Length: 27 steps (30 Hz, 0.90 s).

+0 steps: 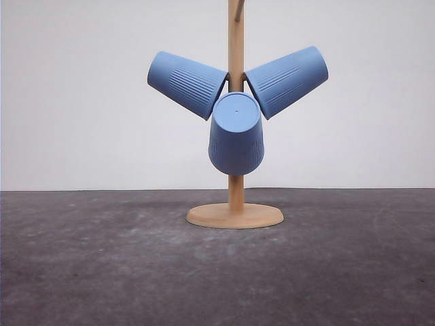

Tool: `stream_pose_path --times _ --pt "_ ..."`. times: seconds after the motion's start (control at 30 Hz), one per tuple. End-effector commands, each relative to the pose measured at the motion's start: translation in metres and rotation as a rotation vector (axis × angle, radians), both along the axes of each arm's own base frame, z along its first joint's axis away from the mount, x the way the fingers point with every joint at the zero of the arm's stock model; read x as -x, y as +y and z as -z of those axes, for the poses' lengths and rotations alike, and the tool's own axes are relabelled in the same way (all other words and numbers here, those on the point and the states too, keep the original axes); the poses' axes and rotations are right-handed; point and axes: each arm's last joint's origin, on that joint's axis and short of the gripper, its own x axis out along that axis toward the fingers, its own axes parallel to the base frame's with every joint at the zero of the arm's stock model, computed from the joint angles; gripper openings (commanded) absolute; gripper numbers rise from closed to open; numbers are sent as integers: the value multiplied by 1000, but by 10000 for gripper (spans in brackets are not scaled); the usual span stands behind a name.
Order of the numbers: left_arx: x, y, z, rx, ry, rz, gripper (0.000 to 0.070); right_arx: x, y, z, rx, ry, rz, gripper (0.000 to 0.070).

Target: Place three cups

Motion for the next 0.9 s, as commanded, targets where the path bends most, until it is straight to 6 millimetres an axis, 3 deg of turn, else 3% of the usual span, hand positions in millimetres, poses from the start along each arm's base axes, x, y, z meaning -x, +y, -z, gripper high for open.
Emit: stream_pose_path --times 0.0,0.87 --pt "-1 0 5 -14 17 0 11 0 0 0 7 -10 1 18" --pt "-1 0 5 -14 17 0 11 0 0 0 7 -10 1 18"
